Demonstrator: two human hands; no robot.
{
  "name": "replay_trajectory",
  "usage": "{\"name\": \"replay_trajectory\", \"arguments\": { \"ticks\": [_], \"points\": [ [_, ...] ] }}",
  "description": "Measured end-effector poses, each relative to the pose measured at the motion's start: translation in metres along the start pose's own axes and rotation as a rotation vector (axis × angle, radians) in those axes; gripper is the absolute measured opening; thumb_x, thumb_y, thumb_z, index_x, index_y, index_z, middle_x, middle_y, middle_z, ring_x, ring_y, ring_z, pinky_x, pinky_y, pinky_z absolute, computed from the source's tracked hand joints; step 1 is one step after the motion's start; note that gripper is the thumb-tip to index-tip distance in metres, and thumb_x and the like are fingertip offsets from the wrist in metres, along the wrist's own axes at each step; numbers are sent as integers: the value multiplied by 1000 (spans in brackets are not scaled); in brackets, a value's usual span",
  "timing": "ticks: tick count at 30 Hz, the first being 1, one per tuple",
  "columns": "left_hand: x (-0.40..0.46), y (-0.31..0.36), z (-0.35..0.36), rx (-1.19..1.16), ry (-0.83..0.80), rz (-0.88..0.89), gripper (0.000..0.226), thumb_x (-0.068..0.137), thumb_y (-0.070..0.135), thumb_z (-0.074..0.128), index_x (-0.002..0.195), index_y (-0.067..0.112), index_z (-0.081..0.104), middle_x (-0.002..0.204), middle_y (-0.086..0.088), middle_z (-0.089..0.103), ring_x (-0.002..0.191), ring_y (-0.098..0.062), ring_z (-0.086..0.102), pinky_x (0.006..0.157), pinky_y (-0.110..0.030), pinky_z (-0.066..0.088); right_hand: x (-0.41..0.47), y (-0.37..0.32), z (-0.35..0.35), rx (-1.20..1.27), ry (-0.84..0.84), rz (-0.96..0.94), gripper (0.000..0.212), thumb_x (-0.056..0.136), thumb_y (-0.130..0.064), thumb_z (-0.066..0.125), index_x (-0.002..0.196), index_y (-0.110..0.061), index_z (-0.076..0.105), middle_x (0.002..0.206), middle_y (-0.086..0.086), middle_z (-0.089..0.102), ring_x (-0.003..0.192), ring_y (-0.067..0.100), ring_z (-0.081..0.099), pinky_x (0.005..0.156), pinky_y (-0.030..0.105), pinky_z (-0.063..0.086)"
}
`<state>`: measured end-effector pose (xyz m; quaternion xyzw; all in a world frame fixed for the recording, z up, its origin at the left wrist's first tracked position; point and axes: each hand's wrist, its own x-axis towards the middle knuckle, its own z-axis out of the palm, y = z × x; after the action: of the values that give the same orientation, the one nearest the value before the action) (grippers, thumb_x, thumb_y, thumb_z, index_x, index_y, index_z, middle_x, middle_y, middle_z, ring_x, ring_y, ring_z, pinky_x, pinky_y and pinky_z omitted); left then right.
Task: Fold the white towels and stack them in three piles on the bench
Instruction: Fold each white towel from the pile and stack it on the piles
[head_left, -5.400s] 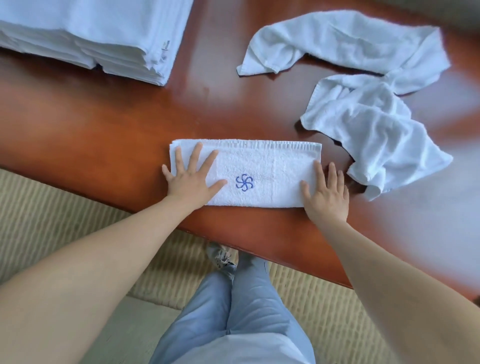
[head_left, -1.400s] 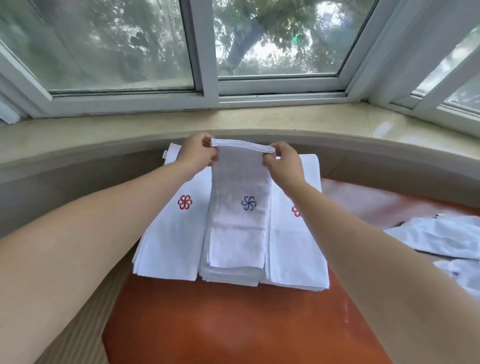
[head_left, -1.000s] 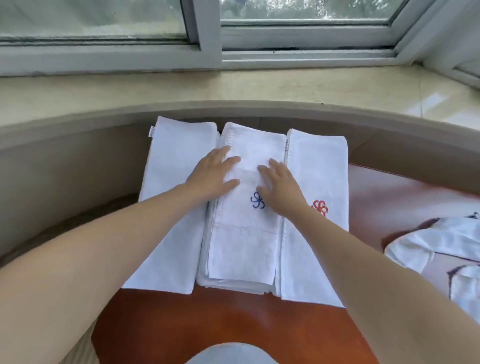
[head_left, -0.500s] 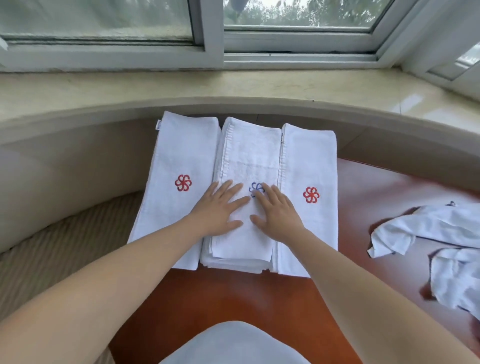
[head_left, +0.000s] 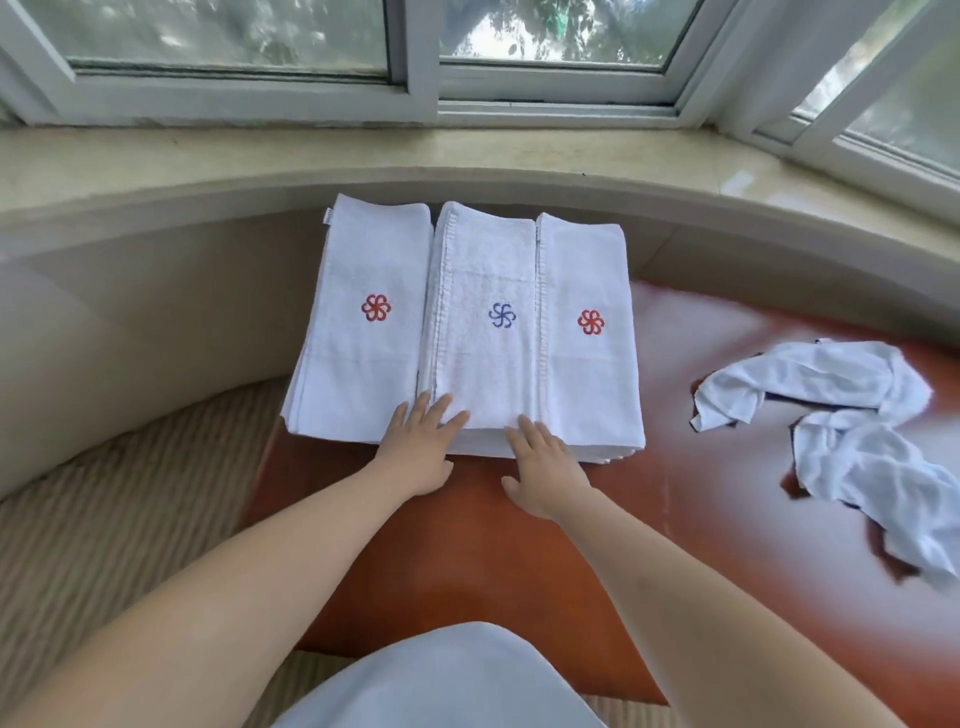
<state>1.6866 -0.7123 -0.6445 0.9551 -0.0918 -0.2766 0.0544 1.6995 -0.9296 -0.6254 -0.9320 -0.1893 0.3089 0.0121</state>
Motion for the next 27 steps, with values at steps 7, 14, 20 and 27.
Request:
{"name": "replay_trajectory", "arguments": {
  "ticks": [7, 14, 20, 27],
  "points": [
    [-41, 55, -9, -70, 15, -50, 69, 102, 38, 45, 162, 29, 13, 170, -4, 12, 157, -30, 2, 126, -52, 2, -63, 14, 2, 104, 104, 4, 74, 99, -42, 55, 162, -20, 22, 169, 1, 20, 156, 21, 13, 124, 39, 17],
    [-71, 184, 4, -50, 91, 28, 69, 101, 43, 48, 161, 29, 19, 170, -3, 14, 156, -30, 8, 126, -49, 9, -170, 98, 39, 204, 257, 106, 70, 100, -44, 55, 159, -20, 27, 166, 2, 26, 154, 24, 20, 125, 40, 21],
    [-102, 337, 27, -27, 112, 175, 66, 99, 42, 50, 159, 27, 28, 166, 0, 24, 152, -25, 20, 124, -45, 19, -293, 216, 89, 352, 291, 296, 58, 102, -41, 53, 155, -21, 40, 158, 5, 42, 148, 25, 33, 119, 37, 29],
    [-108, 486, 32, 33, 106, 356, 62, 99, 39, 50, 157, 24, 34, 164, 1, 30, 150, -24, 27, 123, -42, 23, -405, 316, 125, 580, 397, 506, 51, 100, -41, 55, 147, -22, 50, 145, 6, 54, 135, 27, 49, 108, 37, 41]
  ]
}}
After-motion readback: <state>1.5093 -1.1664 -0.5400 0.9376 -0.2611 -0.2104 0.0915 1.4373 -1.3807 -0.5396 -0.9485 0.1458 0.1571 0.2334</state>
